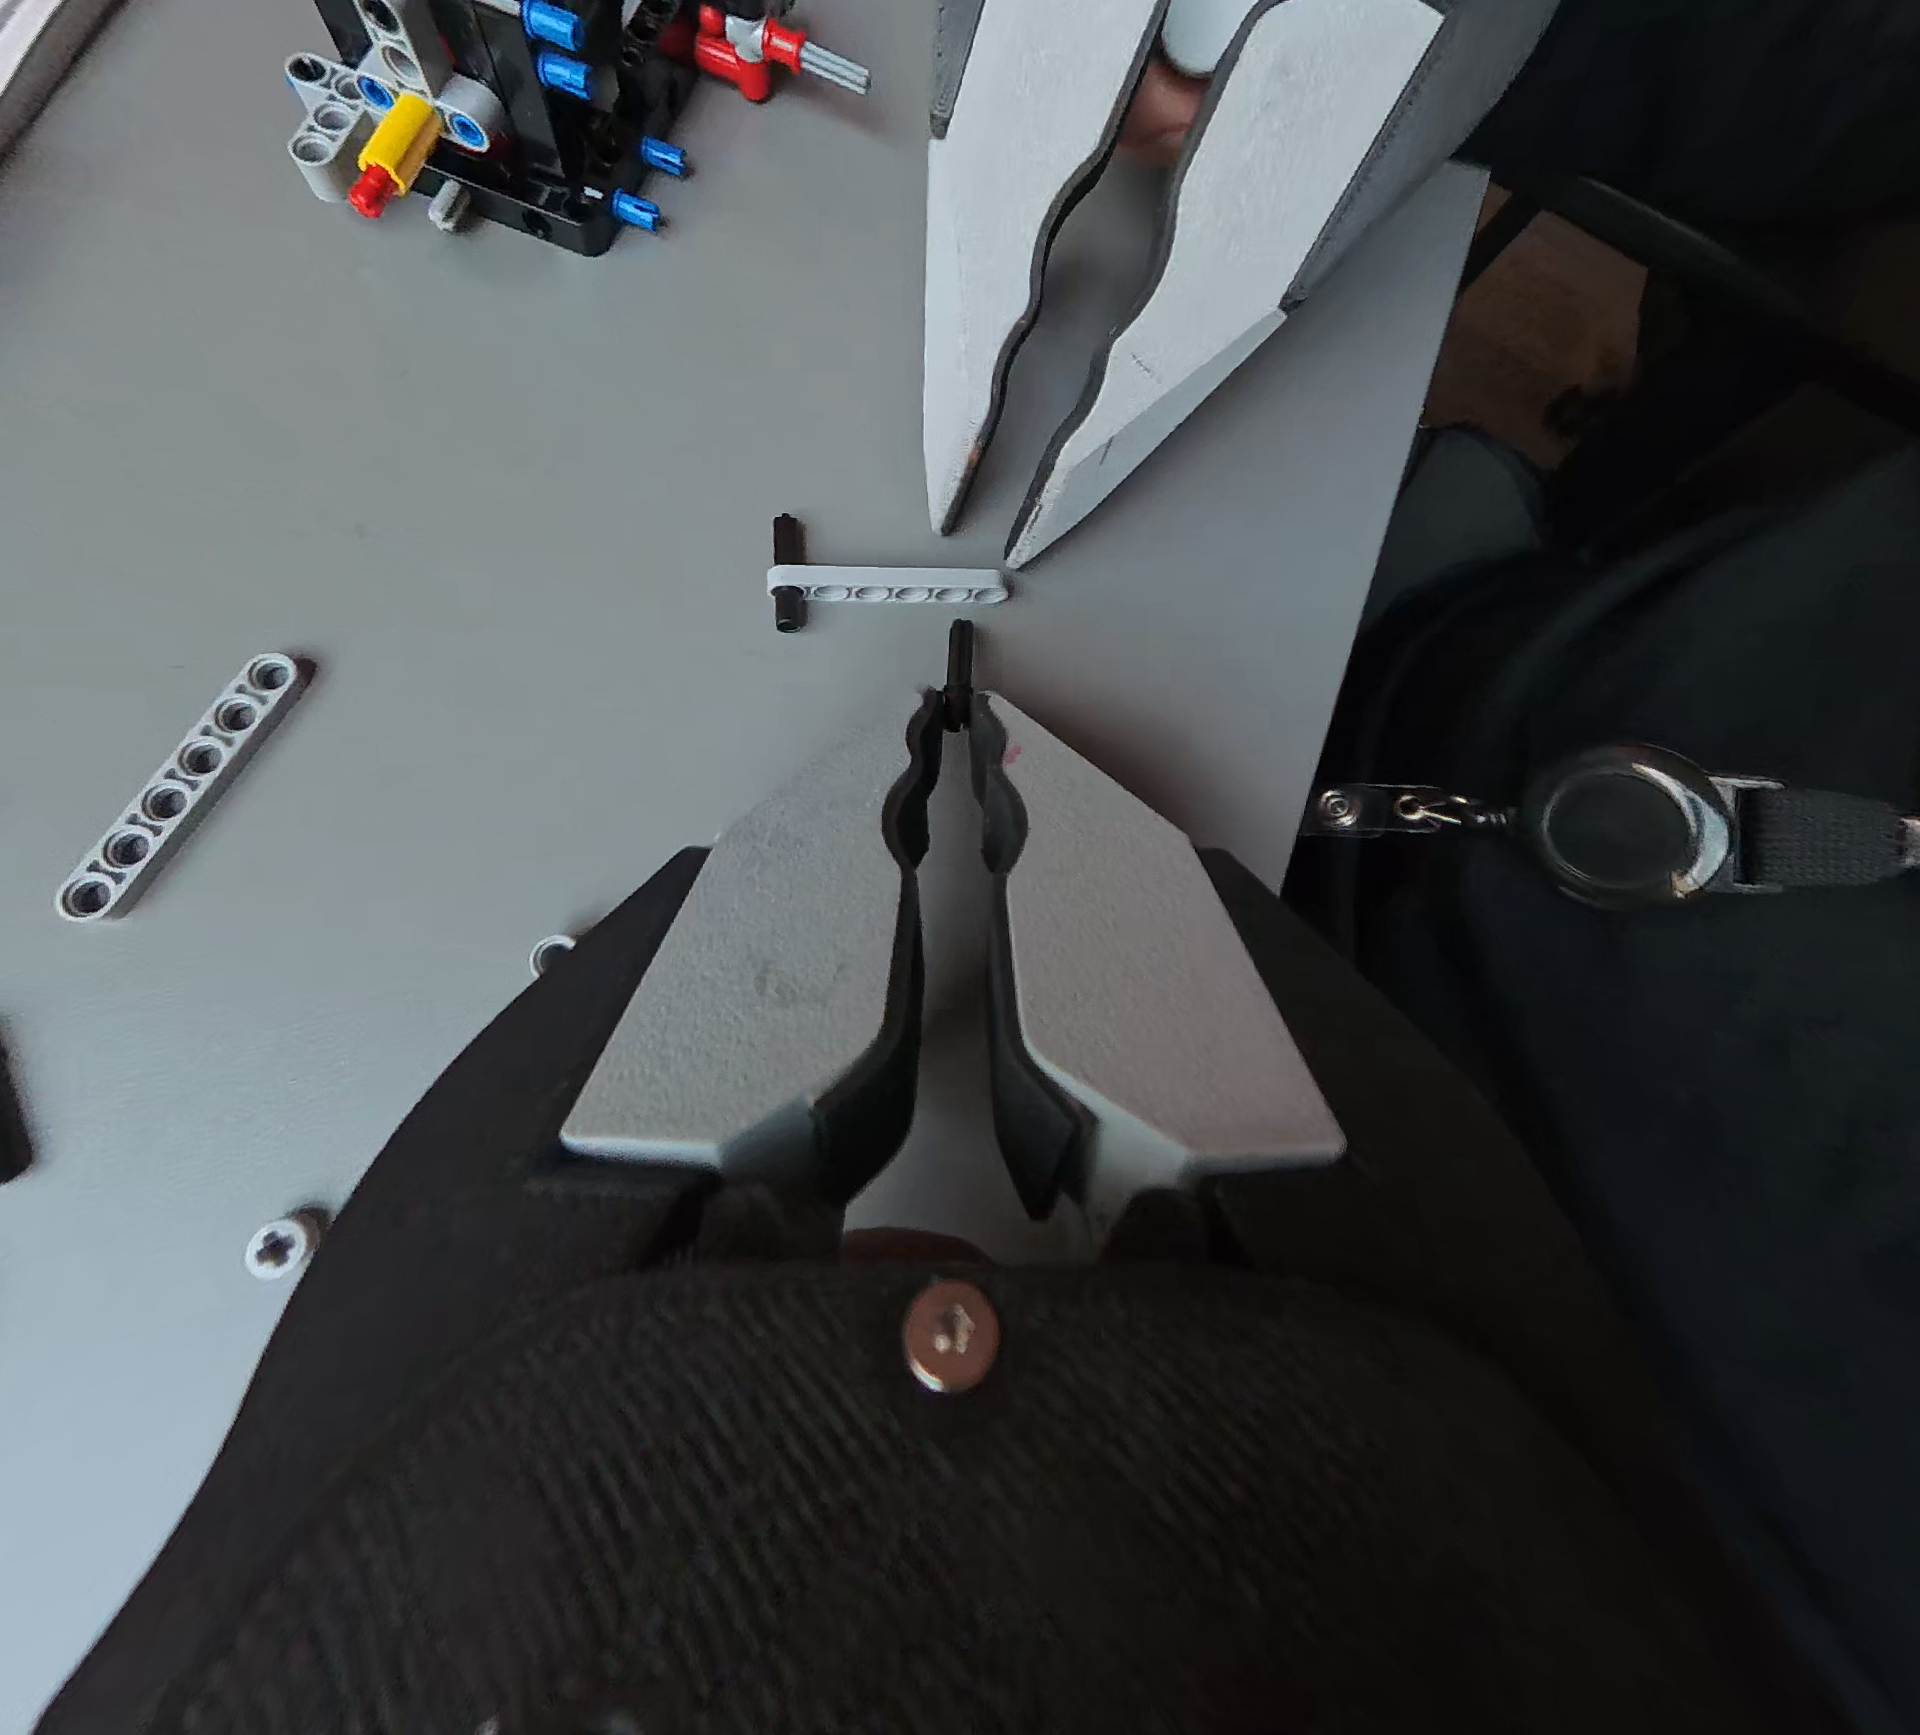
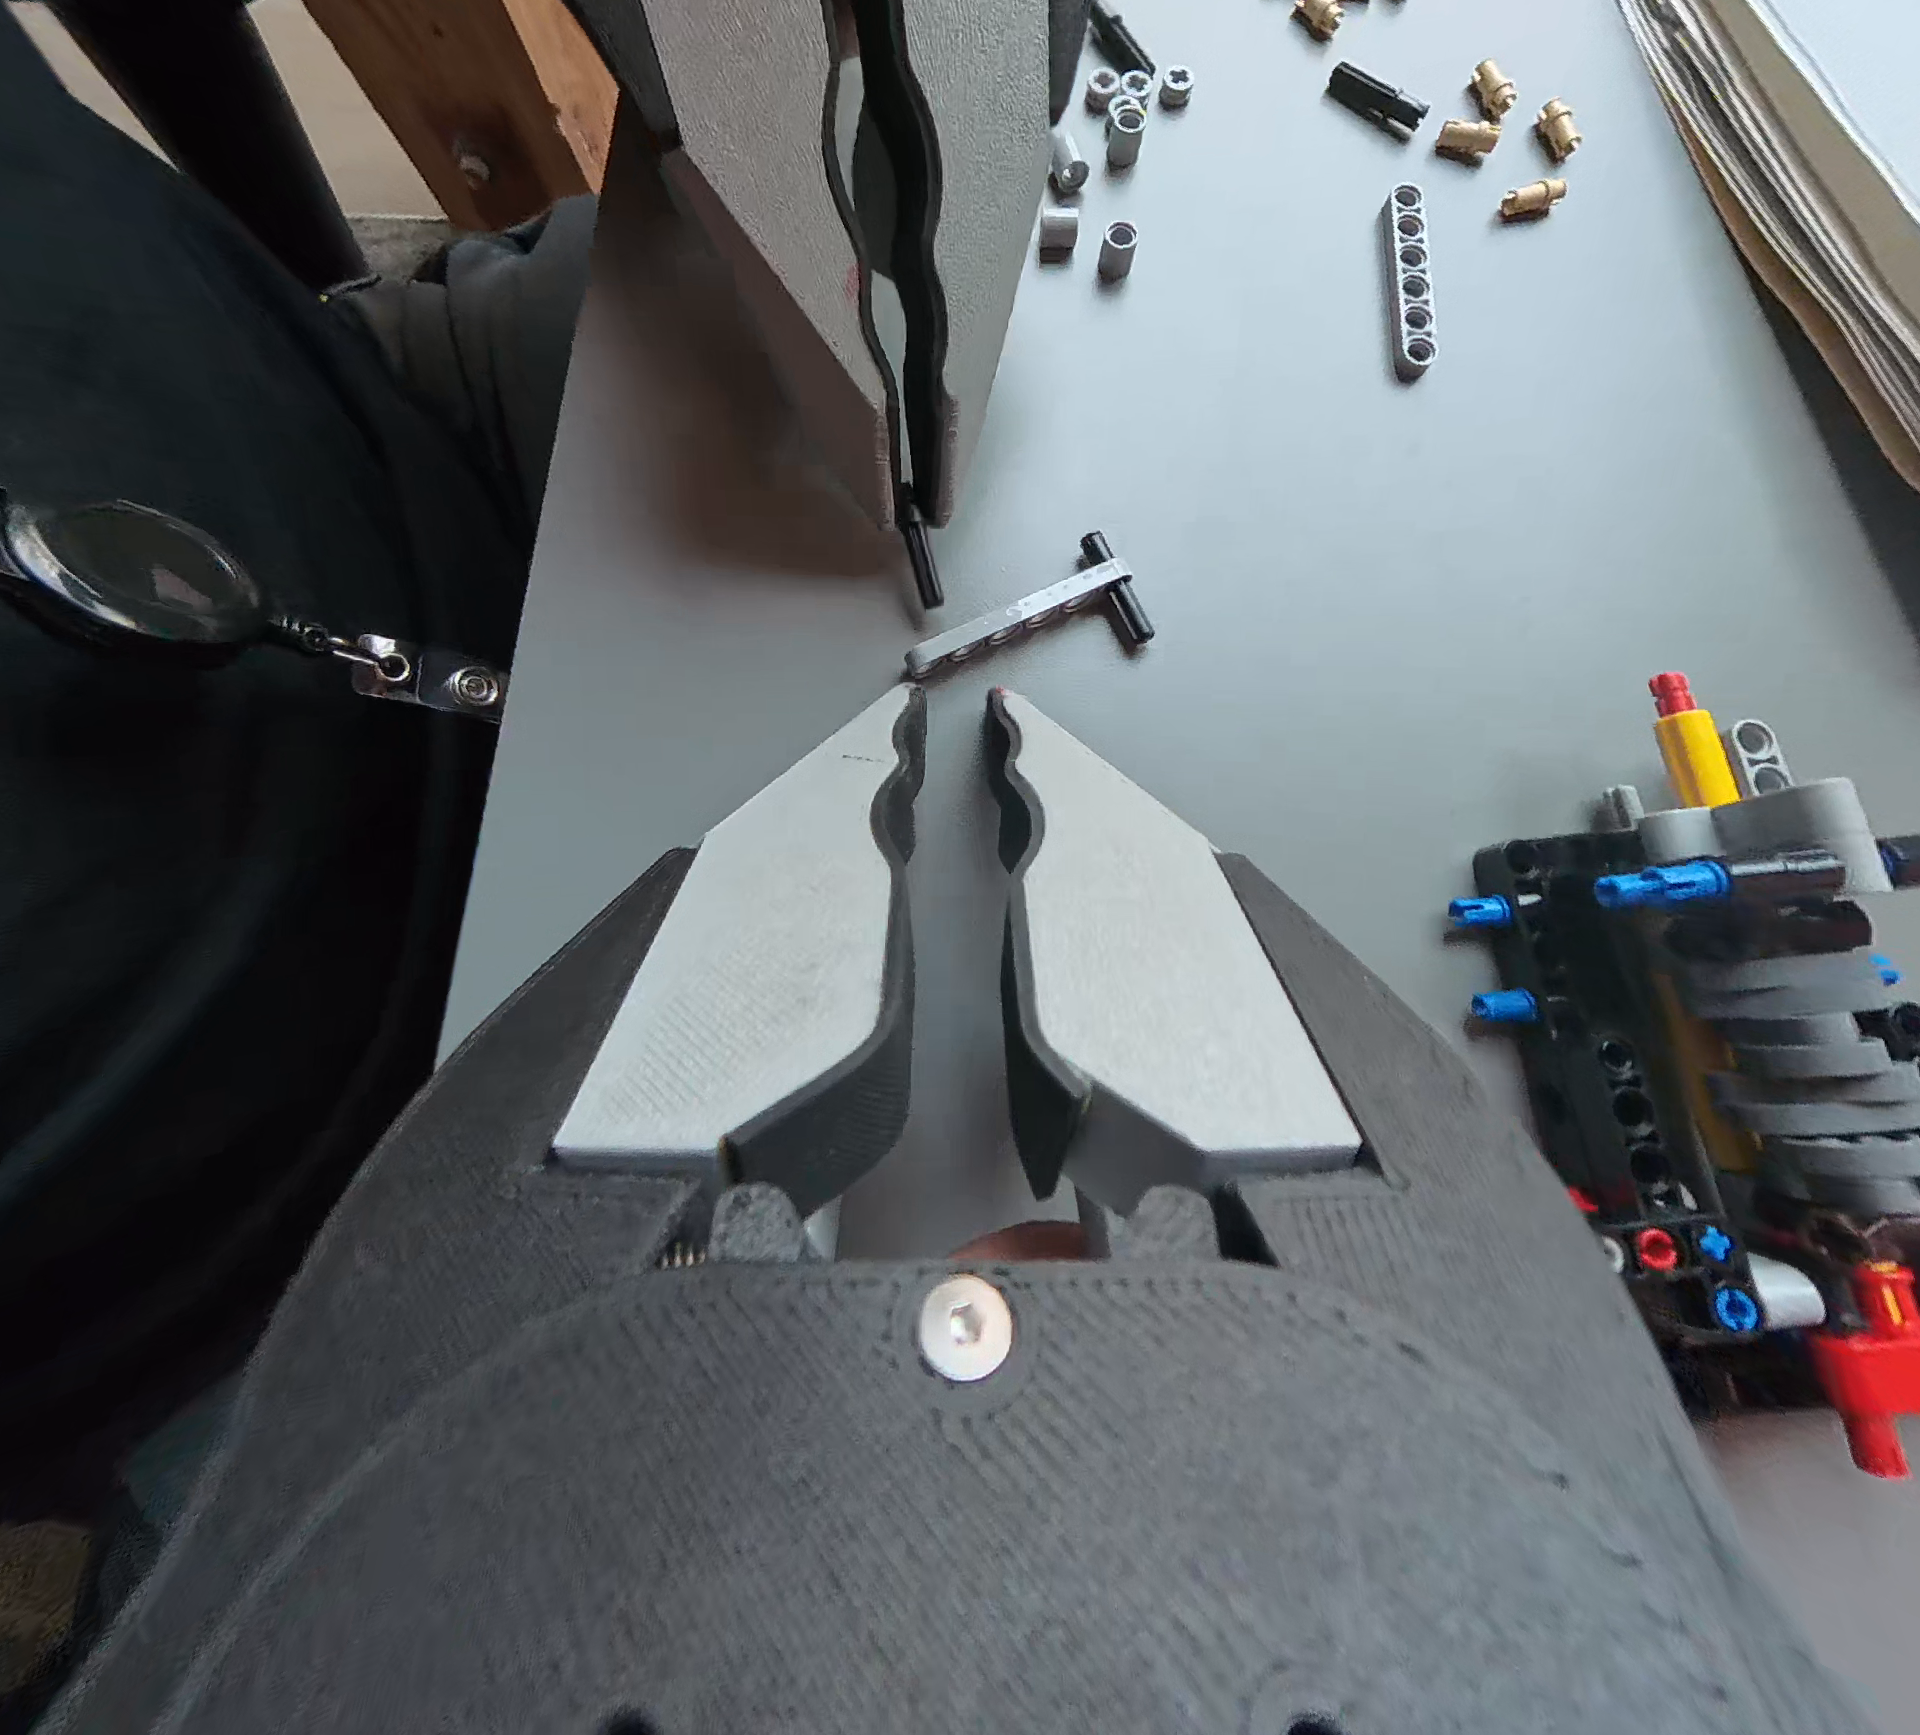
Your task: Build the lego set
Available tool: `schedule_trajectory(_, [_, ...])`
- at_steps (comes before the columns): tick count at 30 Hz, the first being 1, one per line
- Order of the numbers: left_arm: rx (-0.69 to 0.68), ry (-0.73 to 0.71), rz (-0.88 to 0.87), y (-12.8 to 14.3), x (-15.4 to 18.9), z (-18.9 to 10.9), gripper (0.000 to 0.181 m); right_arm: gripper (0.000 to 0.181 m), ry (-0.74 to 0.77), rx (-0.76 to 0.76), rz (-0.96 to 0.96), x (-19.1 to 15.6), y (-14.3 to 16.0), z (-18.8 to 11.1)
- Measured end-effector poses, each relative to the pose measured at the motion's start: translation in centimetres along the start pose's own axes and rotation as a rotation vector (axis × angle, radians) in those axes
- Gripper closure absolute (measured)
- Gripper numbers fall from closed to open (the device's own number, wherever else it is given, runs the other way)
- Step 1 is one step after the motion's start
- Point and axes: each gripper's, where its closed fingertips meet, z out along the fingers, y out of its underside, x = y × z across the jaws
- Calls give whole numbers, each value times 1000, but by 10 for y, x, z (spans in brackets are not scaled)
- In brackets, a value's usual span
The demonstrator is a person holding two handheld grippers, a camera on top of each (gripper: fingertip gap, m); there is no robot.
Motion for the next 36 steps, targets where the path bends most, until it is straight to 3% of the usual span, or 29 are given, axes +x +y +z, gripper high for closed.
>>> schedule_trajectory(36, [-2,17,-63,-6,6,11,179,173,-70,1,-74,-6,-1,0])
